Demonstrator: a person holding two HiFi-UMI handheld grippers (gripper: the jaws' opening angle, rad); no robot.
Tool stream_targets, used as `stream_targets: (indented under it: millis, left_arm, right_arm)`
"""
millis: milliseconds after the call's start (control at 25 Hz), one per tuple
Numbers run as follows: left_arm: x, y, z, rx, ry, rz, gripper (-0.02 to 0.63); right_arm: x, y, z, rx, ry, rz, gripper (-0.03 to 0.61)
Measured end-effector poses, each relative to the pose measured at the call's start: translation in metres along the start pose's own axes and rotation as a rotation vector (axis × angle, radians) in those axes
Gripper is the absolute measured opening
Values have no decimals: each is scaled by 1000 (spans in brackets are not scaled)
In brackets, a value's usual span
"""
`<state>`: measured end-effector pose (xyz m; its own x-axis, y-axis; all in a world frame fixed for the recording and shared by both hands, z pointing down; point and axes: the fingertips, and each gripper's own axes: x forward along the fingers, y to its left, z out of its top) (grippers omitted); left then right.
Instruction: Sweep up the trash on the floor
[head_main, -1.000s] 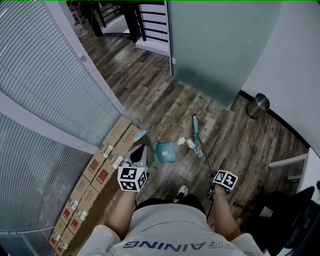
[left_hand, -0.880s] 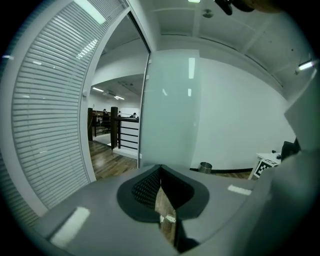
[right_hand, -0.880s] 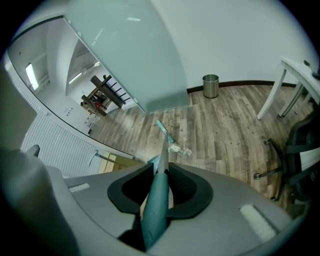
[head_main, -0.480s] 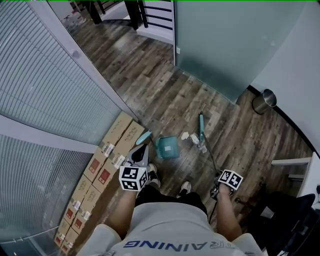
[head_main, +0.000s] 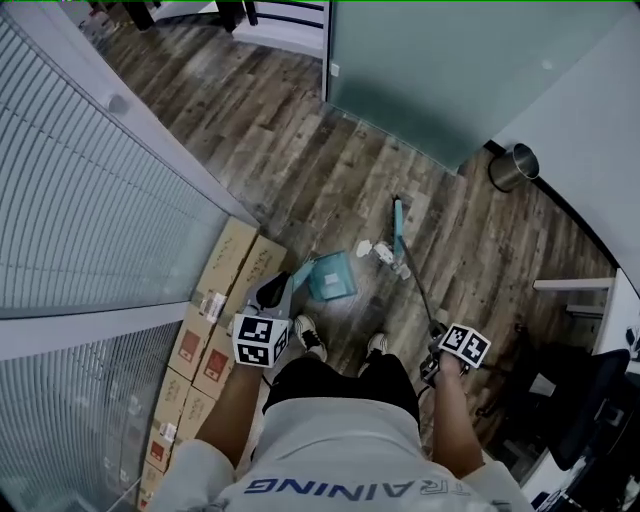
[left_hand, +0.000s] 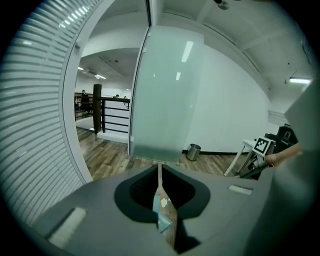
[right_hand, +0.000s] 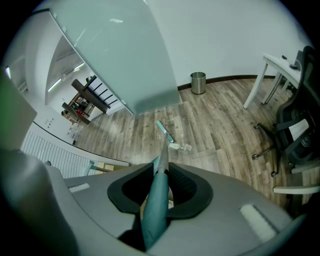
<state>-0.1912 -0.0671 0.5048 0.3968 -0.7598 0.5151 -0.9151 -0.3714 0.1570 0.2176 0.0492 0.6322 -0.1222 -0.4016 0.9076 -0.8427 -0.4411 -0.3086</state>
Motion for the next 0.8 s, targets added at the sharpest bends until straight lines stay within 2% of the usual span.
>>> stream_targets:
  millis: [160,280,400,520,640,800]
  left_arm:
    - [14,2,-15,2,60,-32,32]
    - [32,-5,-30,104,148,-67,50]
    - [55,-12,-53,231,280,-85,176]
    - [80,-11,-75,261,384,-86,251]
    - [105,-8,-106,280,499,-83,299]
    - [132,-2,-151,390,646,-76,304]
  right_arm:
    - [3,12,-2,15,14,16,110]
    - [7,10,1,15,23,30,110]
    - [9,1,9,-1,30,34,110]
    - [14,-9,16,-16,35,38,110]
    - [19,-20,20,-29,51,39,110]
    - [20,-36,23,-33,66,30,110]
